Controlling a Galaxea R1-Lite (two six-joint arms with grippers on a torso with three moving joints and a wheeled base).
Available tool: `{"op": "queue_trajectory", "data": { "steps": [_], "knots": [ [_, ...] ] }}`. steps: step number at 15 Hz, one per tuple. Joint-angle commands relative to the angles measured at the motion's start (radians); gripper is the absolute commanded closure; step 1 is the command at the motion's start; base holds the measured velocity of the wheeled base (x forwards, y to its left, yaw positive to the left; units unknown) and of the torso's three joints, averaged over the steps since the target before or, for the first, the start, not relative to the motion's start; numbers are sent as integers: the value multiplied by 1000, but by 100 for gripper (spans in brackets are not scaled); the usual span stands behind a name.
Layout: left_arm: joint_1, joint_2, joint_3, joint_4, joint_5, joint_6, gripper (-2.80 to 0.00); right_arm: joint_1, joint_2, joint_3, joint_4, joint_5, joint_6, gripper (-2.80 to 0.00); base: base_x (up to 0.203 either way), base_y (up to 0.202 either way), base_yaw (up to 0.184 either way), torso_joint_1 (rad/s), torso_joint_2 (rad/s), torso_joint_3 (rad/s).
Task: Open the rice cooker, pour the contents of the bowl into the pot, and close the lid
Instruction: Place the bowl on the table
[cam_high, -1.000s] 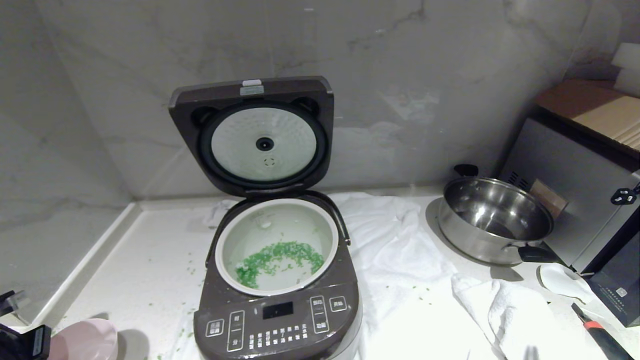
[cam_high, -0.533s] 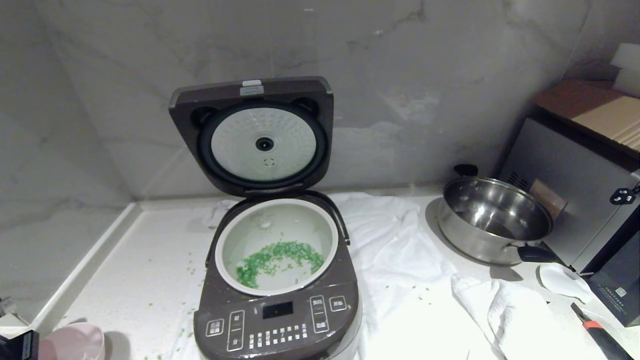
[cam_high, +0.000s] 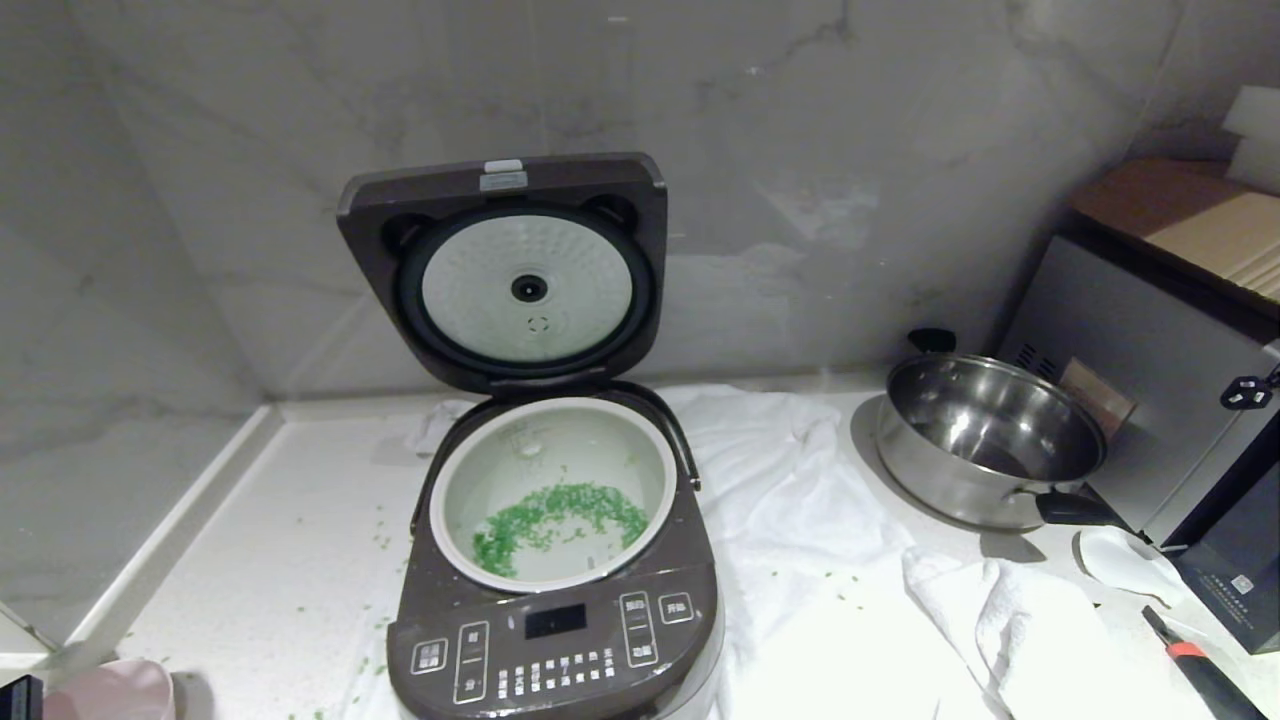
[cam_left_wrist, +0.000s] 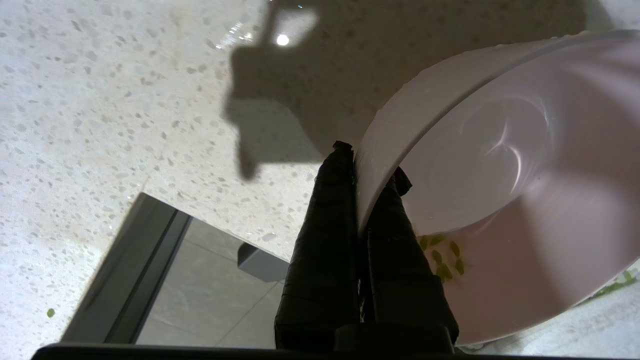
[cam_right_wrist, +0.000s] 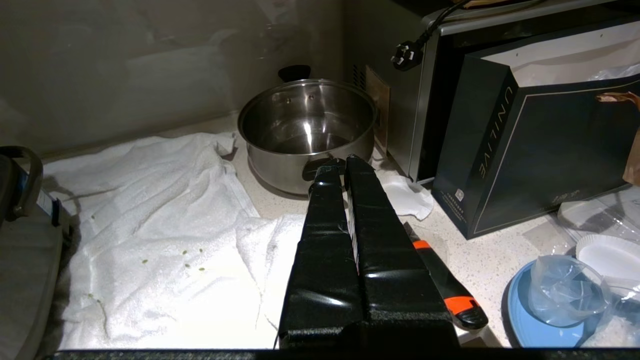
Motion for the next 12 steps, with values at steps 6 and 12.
{"op": "queue_trajectory", "data": {
  "steps": [6, 12],
  "knots": [
    [40, 80, -80, -3, -1, 2, -280, 0, -9, 8, 0, -1, 0, 0, 0, 0, 0, 0, 0, 0],
    [30, 41, -101, 0, -13, -3, -280, 0, -9, 13, 0, -1, 0, 0, 0, 0, 0, 0, 0, 0]
  ]
}}
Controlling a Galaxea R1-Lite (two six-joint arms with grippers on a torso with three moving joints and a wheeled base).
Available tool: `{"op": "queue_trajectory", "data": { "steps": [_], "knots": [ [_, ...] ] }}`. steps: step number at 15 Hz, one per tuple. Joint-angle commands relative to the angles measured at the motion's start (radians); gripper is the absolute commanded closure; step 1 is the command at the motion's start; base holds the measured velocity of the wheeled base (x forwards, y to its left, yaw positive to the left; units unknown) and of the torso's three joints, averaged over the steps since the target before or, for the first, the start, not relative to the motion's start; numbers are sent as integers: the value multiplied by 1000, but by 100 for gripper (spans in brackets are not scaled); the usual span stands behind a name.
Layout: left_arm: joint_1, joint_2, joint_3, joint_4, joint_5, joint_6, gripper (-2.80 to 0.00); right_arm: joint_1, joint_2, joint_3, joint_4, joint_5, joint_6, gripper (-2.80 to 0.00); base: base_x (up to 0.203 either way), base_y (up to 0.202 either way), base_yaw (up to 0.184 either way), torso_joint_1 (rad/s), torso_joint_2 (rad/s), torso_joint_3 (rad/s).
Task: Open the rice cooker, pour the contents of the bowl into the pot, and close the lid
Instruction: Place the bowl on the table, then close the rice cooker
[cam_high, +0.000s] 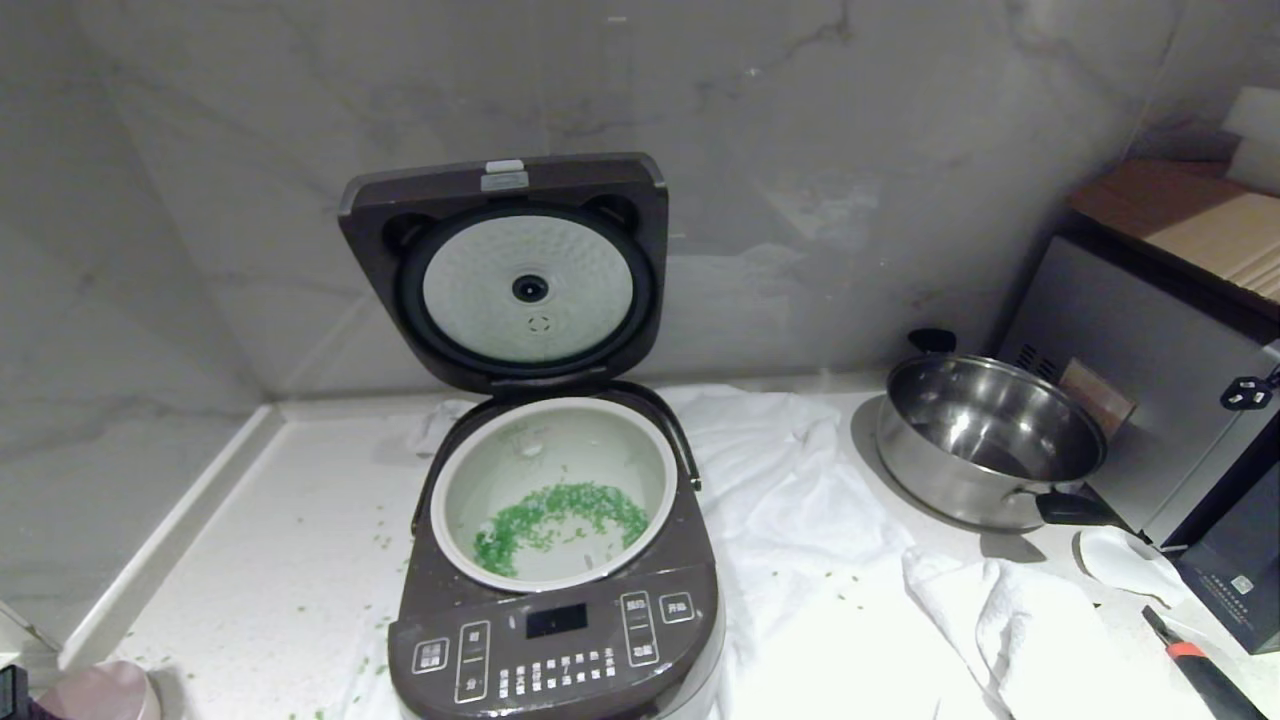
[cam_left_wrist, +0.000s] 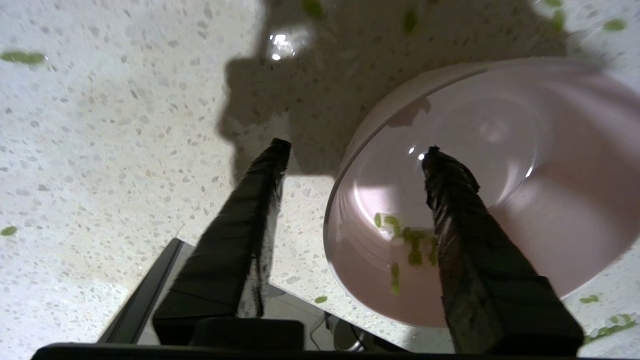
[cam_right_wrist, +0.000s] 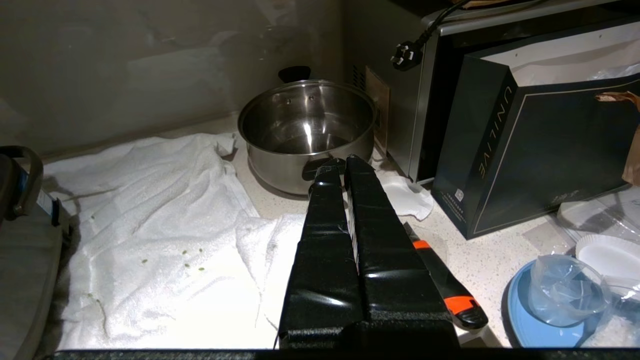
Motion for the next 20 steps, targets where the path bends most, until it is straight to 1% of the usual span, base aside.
{"op": "queue_trajectory", "data": {
  "steps": [1, 2, 4, 6, 8, 9, 11, 12, 17, 18, 20],
  "knots": [
    [-1, -50, -10, 6, -2, -1, -280, 0, 5, 5, 1, -1, 1, 0, 0, 0, 0, 0, 0, 0],
    [-4, -82, -10, 19, -4, 1, -280, 0, 5, 10, 1, -1, 1, 0, 0, 0, 0, 0, 0, 0],
    [-25, -145, -21, 94, -14, 5, -280, 0, 4, 11, 1, -1, 1, 0, 0, 0, 0, 0, 0, 0],
    [-52, -225, -61, 224, -67, 6, -280, 0, 2, 13, 1, 0, 0, 0, 0, 0, 0, 0, 0, 0],
    [-98, -304, -128, 370, -122, 6, -280, 1, -1, 16, 1, 0, 0, 0, 0, 0, 0, 0, 0, 0],
    [-125, -336, -141, 411, -140, 6, -280, 1, -1, 19, 1, 0, 0, 0, 0, 0, 0, 0, 0, 0],
    [-197, -396, -131, 453, -154, 6, -280, 1, -1, 25, 1, 0, 1, 0, 0, 0, 0, 0, 0, 0],
    [-227, -423, -116, 466, -156, 6, 0, 1, -1, 27, 1, 0, 1, 0, 0, 0, 0, 0, 0, 0],
    [-380, -517, -35, 510, -165, -3, 0, 1, -2, 34, 1, 6, 1, 0, 0, 0, 0, 0, 0, 0],
    [-406, -540, -22, 509, -181, -5, 0, 1, -2, 34, 1, 6, 1, 0, 0, 0, 0, 0, 0, 0],
    [-447, -590, -8, 497, -255, -6, 0, 1, -2, 34, 1, 5, 4, 0, 0, 0, 0, 0, 0, 0]
  ]
}}
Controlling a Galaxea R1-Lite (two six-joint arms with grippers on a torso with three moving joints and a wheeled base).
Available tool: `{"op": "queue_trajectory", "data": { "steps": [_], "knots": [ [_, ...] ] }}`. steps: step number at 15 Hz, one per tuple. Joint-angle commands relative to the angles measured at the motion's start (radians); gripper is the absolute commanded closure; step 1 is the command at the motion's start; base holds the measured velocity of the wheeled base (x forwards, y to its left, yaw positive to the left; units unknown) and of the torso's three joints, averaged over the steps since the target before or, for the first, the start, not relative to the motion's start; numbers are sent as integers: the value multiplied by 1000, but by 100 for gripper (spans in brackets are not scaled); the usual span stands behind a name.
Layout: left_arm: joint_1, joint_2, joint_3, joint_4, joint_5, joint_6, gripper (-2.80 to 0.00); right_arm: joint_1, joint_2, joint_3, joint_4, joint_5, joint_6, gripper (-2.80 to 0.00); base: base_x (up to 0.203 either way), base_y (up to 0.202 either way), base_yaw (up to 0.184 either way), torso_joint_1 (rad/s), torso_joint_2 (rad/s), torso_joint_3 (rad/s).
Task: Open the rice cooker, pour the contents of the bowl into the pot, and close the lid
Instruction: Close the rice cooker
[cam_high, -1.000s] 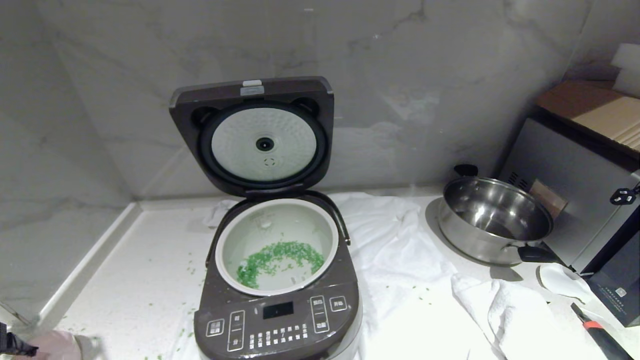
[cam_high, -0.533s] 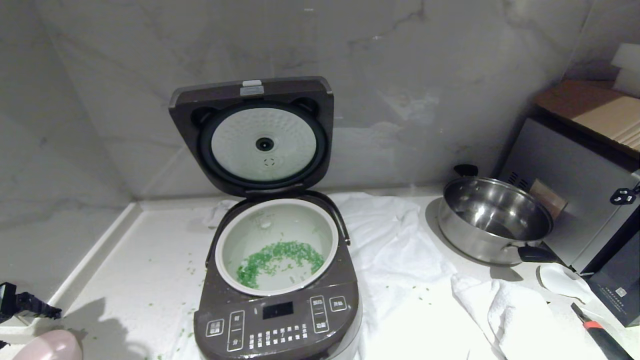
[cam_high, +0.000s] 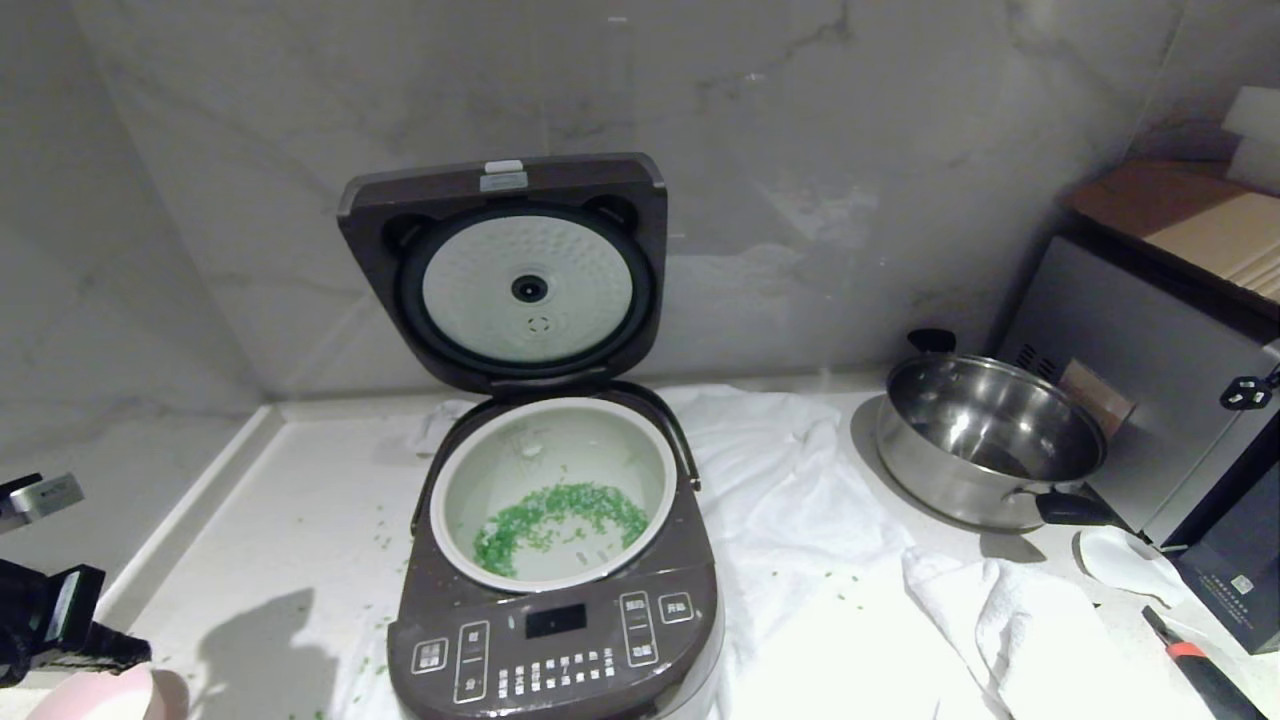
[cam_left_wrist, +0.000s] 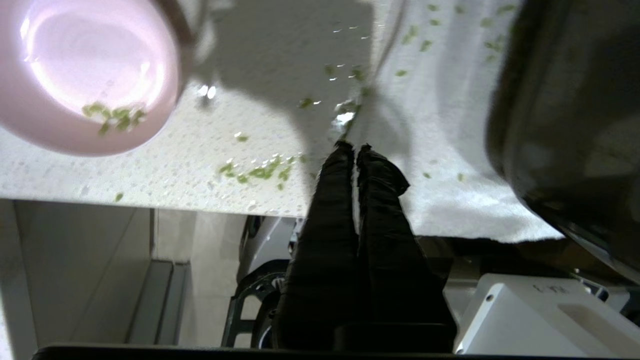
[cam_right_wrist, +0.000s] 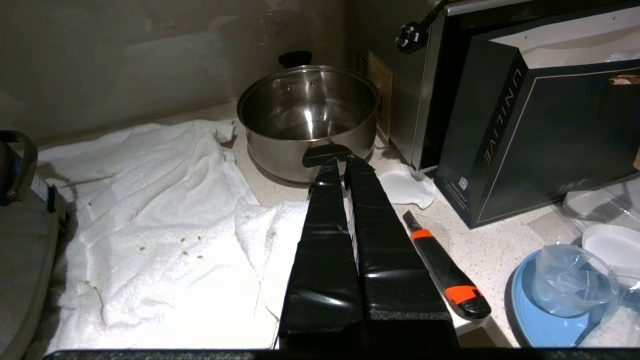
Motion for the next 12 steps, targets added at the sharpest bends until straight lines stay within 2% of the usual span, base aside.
{"op": "queue_trajectory", "data": {
  "steps": [1, 3, 4, 6, 7, 8, 10, 11, 12],
  "knots": [
    [-48, -89, 17, -22, -82, 1, 0, 0, 3, -1, 1, -2, 1, 0, 0, 0, 0, 0, 0, 0],
    [-109, -151, 31, -112, -162, -8, 0, 0, 3, -8, 1, -2, 1, 0, 0, 0, 0, 0, 0, 0],
    [-157, -168, 29, -158, -169, -46, 0, 0, 3, -11, 0, -2, 1, 0, 0, 0, 0, 0, 0, 0],
    [-277, -193, -6, -276, -155, -221, 0, 0, 4, -25, 0, -2, 1, 0, 0, 0, 0, 0, 0, 0],
    [-344, -199, -31, -339, -115, -295, 0, -1, 4, -30, 0, -2, 2, 0, 0, 0, 0, 0, 0, 0],
    [-406, -201, -53, -385, -59, -342, 0, 0, 4, -29, 0, -2, 4, 0, 0, 0, 0, 0, 0, 0],
    [-528, -198, -99, -489, 83, -440, 0, 0, 4, -22, 0, -2, 7, 0, 0, 0, 0, 0, 0, 0],
    [-560, -199, -113, -551, 131, -477, 0, 0, 4, -20, 0, -2, 7, 0, 0, 0, 0, 0, 0, 0],
    [-580, -206, -118, -591, 141, -491, 0, -1, 4, -17, 0, -2, 6, 0, 0, 0, 0, 0, 0, 0]
  ]
}}
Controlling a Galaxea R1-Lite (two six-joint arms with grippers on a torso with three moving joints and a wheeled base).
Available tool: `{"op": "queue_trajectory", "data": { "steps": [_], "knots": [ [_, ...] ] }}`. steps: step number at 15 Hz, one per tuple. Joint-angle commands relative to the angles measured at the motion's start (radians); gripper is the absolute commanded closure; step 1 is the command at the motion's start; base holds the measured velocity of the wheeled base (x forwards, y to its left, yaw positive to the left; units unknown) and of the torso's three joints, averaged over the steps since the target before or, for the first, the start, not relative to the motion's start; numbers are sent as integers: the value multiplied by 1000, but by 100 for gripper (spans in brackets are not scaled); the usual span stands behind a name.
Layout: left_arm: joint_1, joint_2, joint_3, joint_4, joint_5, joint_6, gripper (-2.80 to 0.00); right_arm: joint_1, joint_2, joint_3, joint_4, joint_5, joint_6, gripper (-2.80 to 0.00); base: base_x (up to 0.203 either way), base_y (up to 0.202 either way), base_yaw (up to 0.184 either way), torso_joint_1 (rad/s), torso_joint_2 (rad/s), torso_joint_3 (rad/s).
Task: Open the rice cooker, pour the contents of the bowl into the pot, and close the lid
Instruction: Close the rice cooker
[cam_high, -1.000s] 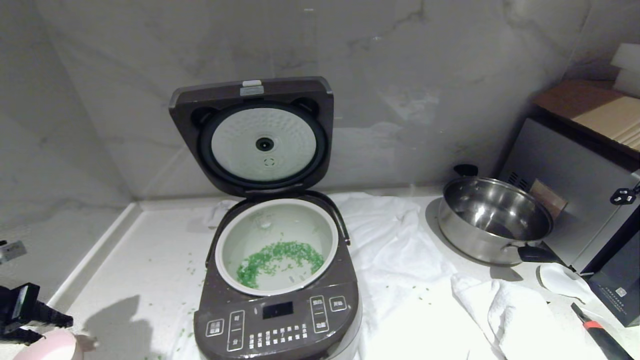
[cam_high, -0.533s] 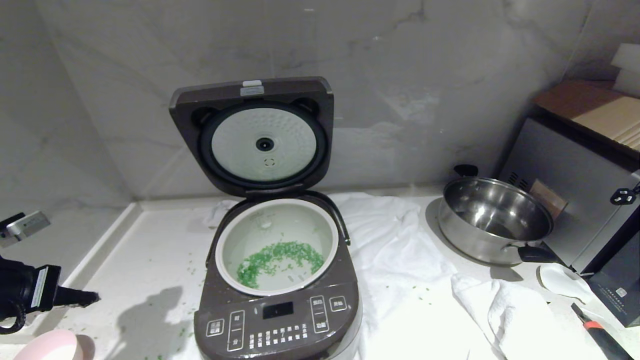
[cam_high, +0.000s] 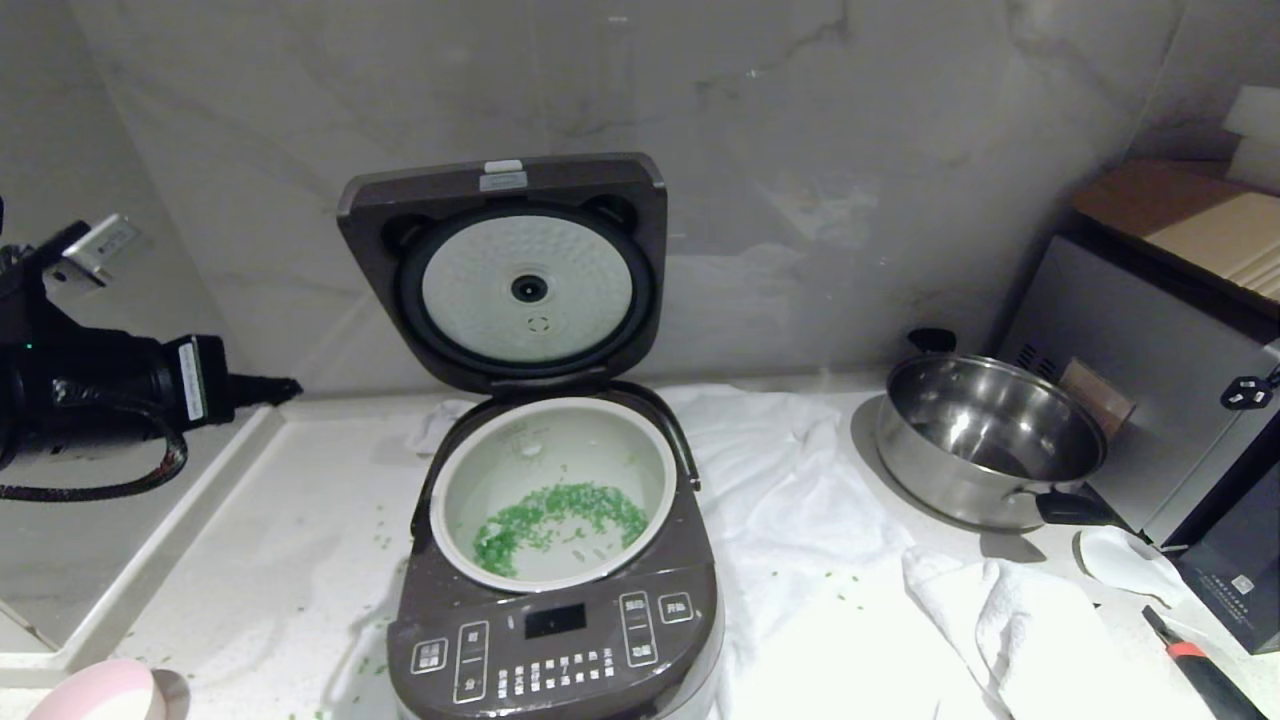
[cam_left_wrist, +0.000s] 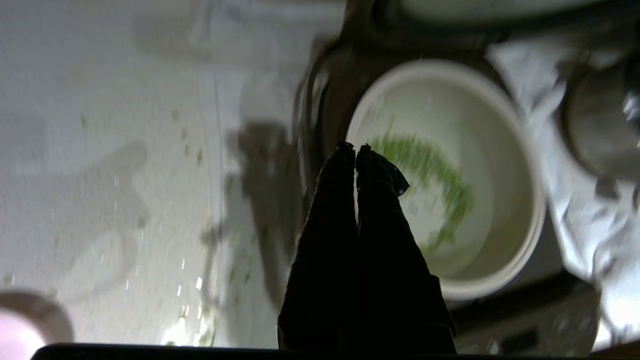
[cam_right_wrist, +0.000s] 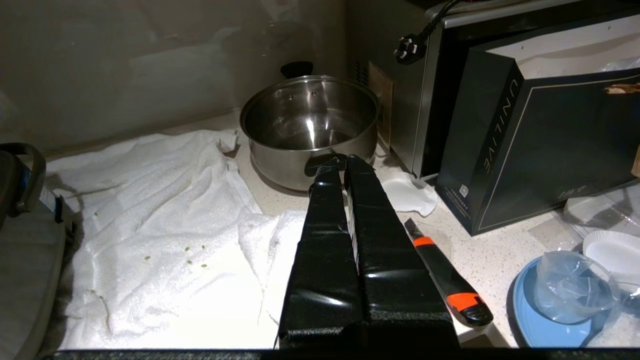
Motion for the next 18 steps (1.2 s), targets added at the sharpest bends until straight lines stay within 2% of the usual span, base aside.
{"op": "queue_trajectory", "data": {
  "steps": [1, 3, 5, 7, 9, 12, 14, 18],
  "knots": [
    [-61, -9, -30, -82, 31, -25, 0, 0, 4, 1, 1, -1, -5, 0, 0, 0, 0, 0, 0, 0],
    [-81, 3, -93, -145, 70, -56, 0, -1, 7, -12, -2, 13, -10, 0, 0, 0, 0, 0, 0, 0],
    [-94, 19, -157, -191, 146, -69, 0, -1, 11, -26, -2, 18, -9, 0, 0, 0, 0, 0, 0, 0],
    [-92, 32, -218, -234, 165, -87, 0, -1, 11, -26, -2, 17, -9, 0, 0, 0, 0, 0, 0, 0],
    [-103, 67, -314, -262, 212, -134, 0, -1, 11, -26, -2, 19, -9, 0, 0, 0, 0, 0, 0, 0],
    [-212, 168, -464, -272, 352, -151, 0, -1, 11, -24, -2, 19, -9, 0, 0, 0, 0, 0, 0, 0],
    [-292, 229, -541, -274, 404, -152, 0, -1, 11, -25, -2, 19, -9, 0, 0, 0, 0, 0, 0, 0],
    [-414, 358, -610, -274, 548, -144, 0, -1, 11, -23, -2, 19, -9, 0, 0, 0, 0, 0, 0, 0]
  ]
}}
